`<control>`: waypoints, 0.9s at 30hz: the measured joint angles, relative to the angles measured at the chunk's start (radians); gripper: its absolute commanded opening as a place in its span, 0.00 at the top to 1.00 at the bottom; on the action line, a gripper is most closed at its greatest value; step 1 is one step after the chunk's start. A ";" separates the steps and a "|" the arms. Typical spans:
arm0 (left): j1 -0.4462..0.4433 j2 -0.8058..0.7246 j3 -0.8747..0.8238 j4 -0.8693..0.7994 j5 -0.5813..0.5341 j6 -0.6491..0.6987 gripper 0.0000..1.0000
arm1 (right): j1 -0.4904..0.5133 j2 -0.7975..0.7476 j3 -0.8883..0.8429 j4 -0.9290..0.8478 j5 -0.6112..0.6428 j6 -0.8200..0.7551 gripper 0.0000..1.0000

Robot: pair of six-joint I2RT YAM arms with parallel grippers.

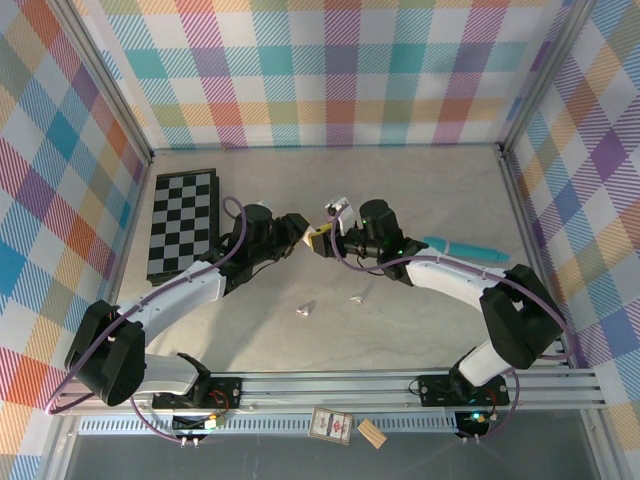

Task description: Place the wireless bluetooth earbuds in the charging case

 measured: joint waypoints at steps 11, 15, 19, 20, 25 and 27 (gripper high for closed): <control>0.000 0.000 0.000 0.000 0.007 -0.011 0.39 | 0.000 -0.005 0.013 -0.031 0.000 -0.047 0.82; 0.000 -0.001 0.003 0.015 0.026 0.037 0.08 | 0.000 -0.023 0.018 -0.081 0.000 -0.060 0.82; -0.001 -0.042 0.028 -0.035 0.015 0.192 0.00 | -0.012 -0.061 0.019 -0.149 -0.011 -0.084 0.82; -0.001 -0.062 0.036 -0.052 0.006 0.251 0.00 | -0.017 -0.072 0.019 -0.166 -0.021 -0.089 0.82; -0.001 -0.205 0.051 -0.091 -0.021 0.592 0.00 | -0.061 -0.154 0.019 -0.273 -0.093 -0.135 0.82; -0.001 -0.244 0.051 -0.100 -0.013 0.729 0.00 | -0.078 -0.186 0.024 -0.325 -0.124 -0.159 0.82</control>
